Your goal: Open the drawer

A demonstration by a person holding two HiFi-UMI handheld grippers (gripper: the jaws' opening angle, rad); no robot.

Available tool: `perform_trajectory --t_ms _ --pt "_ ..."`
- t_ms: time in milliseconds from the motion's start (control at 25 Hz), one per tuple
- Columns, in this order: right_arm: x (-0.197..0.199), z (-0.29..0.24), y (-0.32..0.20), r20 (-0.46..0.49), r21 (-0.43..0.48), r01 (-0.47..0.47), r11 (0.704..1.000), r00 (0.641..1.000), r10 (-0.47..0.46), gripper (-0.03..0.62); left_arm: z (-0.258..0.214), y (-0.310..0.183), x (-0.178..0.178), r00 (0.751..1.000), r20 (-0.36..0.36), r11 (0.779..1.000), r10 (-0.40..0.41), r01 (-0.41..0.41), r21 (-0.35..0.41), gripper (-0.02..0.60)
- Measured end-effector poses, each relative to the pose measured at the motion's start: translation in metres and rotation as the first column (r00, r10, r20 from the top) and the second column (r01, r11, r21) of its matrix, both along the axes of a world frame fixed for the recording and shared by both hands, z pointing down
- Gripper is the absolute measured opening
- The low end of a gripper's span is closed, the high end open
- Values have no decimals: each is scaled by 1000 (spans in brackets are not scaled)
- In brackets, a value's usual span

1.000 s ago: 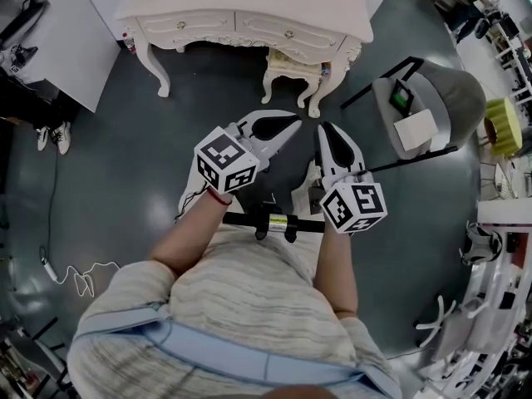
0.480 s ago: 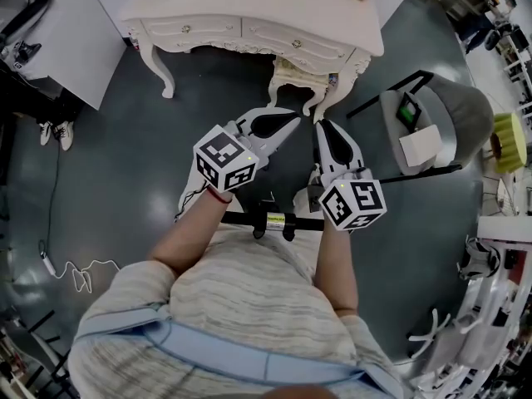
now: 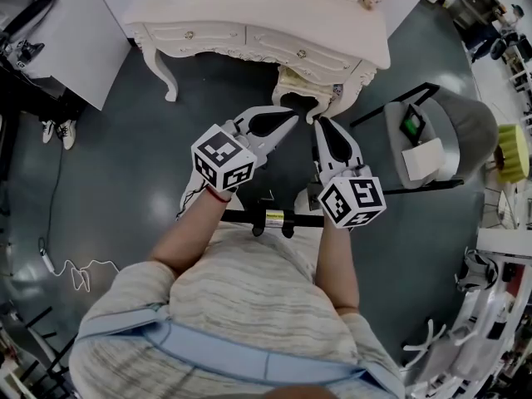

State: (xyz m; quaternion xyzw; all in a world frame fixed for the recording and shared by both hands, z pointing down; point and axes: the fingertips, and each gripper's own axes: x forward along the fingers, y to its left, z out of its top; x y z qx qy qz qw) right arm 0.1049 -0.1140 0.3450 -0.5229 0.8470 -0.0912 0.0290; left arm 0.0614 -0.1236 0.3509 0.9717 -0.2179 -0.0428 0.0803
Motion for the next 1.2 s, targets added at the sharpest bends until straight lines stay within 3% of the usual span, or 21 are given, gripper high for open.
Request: perform_trajectory --t_ms 1200 --pt "-14 6 -66 -20 -17 63 998 998 -63 11 7 -61 -14 998 5 998 -67 67 -9 14"
